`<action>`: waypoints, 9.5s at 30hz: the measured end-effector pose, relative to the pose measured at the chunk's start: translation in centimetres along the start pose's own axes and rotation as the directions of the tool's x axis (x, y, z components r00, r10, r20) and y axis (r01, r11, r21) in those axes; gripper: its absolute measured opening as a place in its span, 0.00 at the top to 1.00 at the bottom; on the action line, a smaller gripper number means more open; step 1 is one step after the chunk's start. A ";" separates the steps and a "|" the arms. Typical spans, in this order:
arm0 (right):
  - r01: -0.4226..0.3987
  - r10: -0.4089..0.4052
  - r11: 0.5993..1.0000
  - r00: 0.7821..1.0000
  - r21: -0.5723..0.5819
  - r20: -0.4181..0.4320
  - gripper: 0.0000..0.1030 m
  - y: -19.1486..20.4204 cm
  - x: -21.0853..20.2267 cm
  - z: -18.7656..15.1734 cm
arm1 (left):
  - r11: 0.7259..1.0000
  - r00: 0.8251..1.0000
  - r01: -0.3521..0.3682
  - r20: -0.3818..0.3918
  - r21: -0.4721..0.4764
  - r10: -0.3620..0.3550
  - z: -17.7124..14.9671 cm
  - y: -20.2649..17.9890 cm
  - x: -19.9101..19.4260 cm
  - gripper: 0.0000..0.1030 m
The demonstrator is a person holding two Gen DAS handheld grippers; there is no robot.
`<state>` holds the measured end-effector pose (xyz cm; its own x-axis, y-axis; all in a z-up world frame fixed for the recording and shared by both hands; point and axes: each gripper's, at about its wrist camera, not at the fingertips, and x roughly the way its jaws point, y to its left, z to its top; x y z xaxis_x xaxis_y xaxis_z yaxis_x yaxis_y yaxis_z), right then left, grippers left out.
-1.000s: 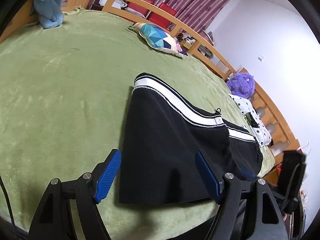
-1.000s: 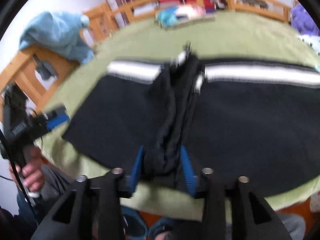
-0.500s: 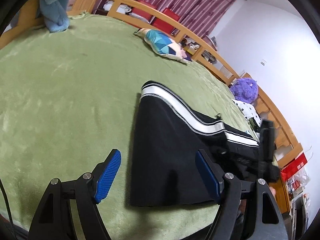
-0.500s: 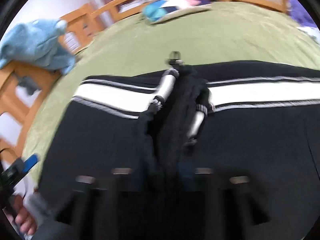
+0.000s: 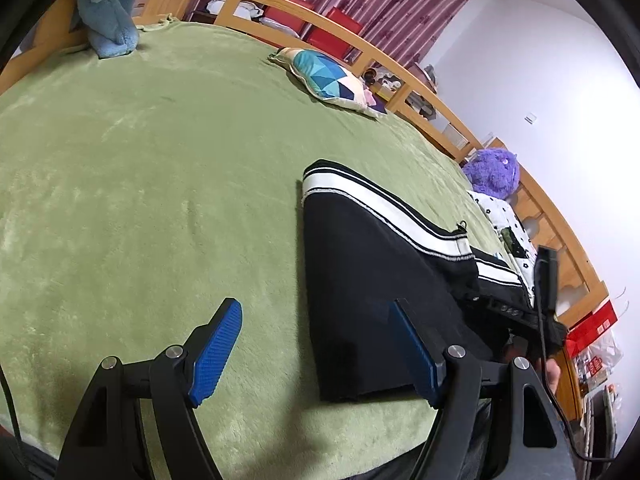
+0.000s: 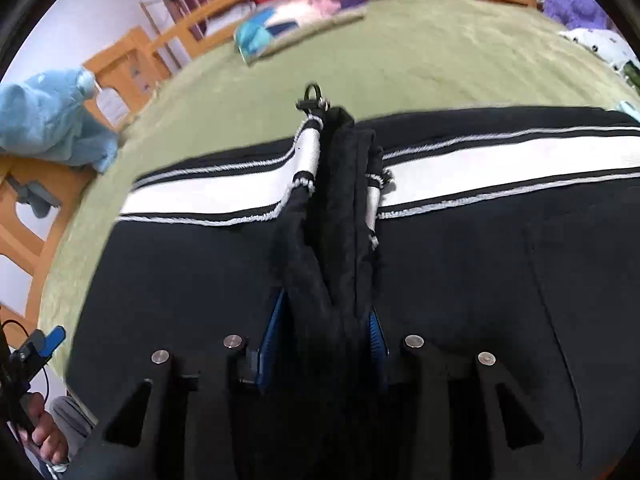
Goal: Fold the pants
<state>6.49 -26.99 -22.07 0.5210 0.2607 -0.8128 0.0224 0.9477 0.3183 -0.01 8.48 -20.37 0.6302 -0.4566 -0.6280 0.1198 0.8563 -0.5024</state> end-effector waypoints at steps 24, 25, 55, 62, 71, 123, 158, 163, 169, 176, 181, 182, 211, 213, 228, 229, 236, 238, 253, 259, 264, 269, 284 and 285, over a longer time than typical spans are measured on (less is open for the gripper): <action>0.148 -0.128 0.985 0.971 -0.087 0.201 0.50 -3.9 -12.3 -5.2 | 0.984 0.995 -0.075 -0.046 0.163 0.083 1.5 -7.5 2.2 0.29; 0.163 -0.144 0.983 0.968 -0.082 0.204 0.50 -4.8 -12.9 -5.0 | 0.984 0.996 -0.074 -0.044 0.161 0.082 1.8 -7.6 2.4 0.29; 0.045 -0.191 0.860 0.952 0.508 0.239 0.32 -31.3 -9.8 -2.8 | 0.992 0.959 -0.108 -0.256 0.060 0.120 4.2 -3.4 11.6 0.33; 0.063 -0.206 0.877 0.945 0.476 0.254 0.29 -31.3 -8.3 -0.9 | 0.994 0.958 -0.053 -0.276 0.099 0.078 5.0 -3.1 13.3 0.33; 0.026 -0.173 0.874 0.950 0.485 0.260 0.79 -30.4 -9.2 0.2 | 0.995 0.968 -0.009 -0.247 0.099 0.034 5.6 -3.6 12.9 0.80; 0.383 -0.384 0.922 0.923 0.047 -0.002 0.63 -4.0 -6.6 0.1 | 0.905 0.905 -0.424 0.034 0.025 0.423 11.0 9.2 -0.4 0.37; -0.205 0.204 0.956 0.979 -0.208 -0.030 0.56 17.4 0.7 -5.5 | 0.935 0.963 -0.249 0.036 -0.251 0.266 2.1 14.9 -3.1 0.23; -0.052 0.075 0.956 0.995 -0.289 0.069 0.56 15.1 -2.6 -5.7 | 0.931 0.949 -0.286 0.068 -0.225 0.308 3.7 12.4 -3.3 0.74; 0.094 -0.063 0.964 0.989 -0.247 0.132 0.56 10.2 -4.7 -5.2 | 0.931 0.920 -0.362 0.177 0.040 0.350 6.4 2.5 -4.0 0.83; 0.211 -0.186 0.962 0.971 -0.172 0.152 0.56 6.5 -7.1 -4.3 | 0.937 0.958 -0.262 0.183 0.230 0.222 6.7 -9.0 -0.9 0.85; 0.223 -0.210 0.968 0.971 -0.119 0.112 0.56 3.6 -8.9 -4.7 | 0.918 0.981 -0.190 0.111 0.348 0.161 4.5 -15.0 3.2 0.85; 0.225 -0.214 0.969 0.971 -0.103 0.108 0.56 2.6 -9.5 -5.1 | 0.915 0.984 -0.177 0.093 0.364 0.153 4.0 -15.9 3.9 0.85; -0.053 0.048 0.996 0.997 -0.074 -0.064 0.52 4.7 -7.6 -7.3 | 0.955 0.990 -0.133 -0.015 0.267 0.142 2.8 -13.2 1.3 0.49; -0.052 0.045 0.994 0.996 -0.095 -0.071 0.52 5.8 -7.2 -7.4 | 0.959 0.988 -0.147 -0.010 0.244 0.154 2.9 -12.0 0.9 0.49; -0.213 0.222 0.973 0.970 -0.090 0.102 0.42 8.4 -8.4 -3.3 | 0.979 0.982 -0.190 0.012 0.069 0.190 3.4 -3.1 -0.3 0.47; -0.223 0.230 0.972 0.967 -0.073 0.107 0.40 8.3 -7.7 -2.7 | 0.981 0.983 -0.184 0.012 0.060 0.183 3.3 -2.7 -0.4 0.47; -0.259 0.263 0.960 0.964 0.108 -0.024 0.62 7.9 2.6 1.2 | 0.989 0.989 -0.150 -0.007 0.000 0.150 2.7 -0.3 -0.2 0.47; -0.286 0.288 0.958 0.955 0.034 -0.074 0.80 9.7 3.9 1.6 | 0.987 0.987 -0.158 -0.010 -0.002 0.158 2.7 -0.1 -0.1 0.46; 0.132 -0.145 0.989 0.959 0.072 0.244 0.83 -8.2 -10.3 4.5 | 0.987 0.995 -0.065 -0.061 0.146 0.075 3.1 -8.6 4.1 0.44; 0.181 -0.189 0.982 0.958 0.057 0.214 0.71 -11.0 -9.8 1.7 | 0.970 0.993 -0.024 -0.110 0.242 0.052 2.1 -14.9 7.2 0.44; 0.208 -0.200 0.978 0.941 -0.001 0.272 0.63 -10.1 -10.3 -0.2 | 0.959 0.971 -0.051 -0.210 0.280 0.113 -0.9 -16.4 10.2 0.41; 0.241 -0.223 0.968 0.954 -0.074 0.198 0.58 -11.3 -8.1 -2.2 | 0.932 0.964 -0.107 -0.193 0.346 0.182 -2.9 -16.6 11.0 0.36; 0.070 -0.064 0.996 0.990 -0.048 0.125 0.80 -13.2 -3.2 8.2 | 0.974 0.978 -0.095 -0.165 0.207 0.130 3.5 -14.7 12.3 0.36; 0.062 -0.054 0.997 0.987 -0.048 0.152 0.90 -13.3 -3.7 8.2 | 0.973 0.977 -0.095 -0.166 0.209 0.131 3.8 -14.7 12.5 0.36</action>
<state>11.26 -42.08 -19.30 0.6429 0.1779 -0.7450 0.0140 0.9698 0.2436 9.03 -8.94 -18.61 0.5045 -0.3741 -0.7782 0.2168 0.9273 -0.3052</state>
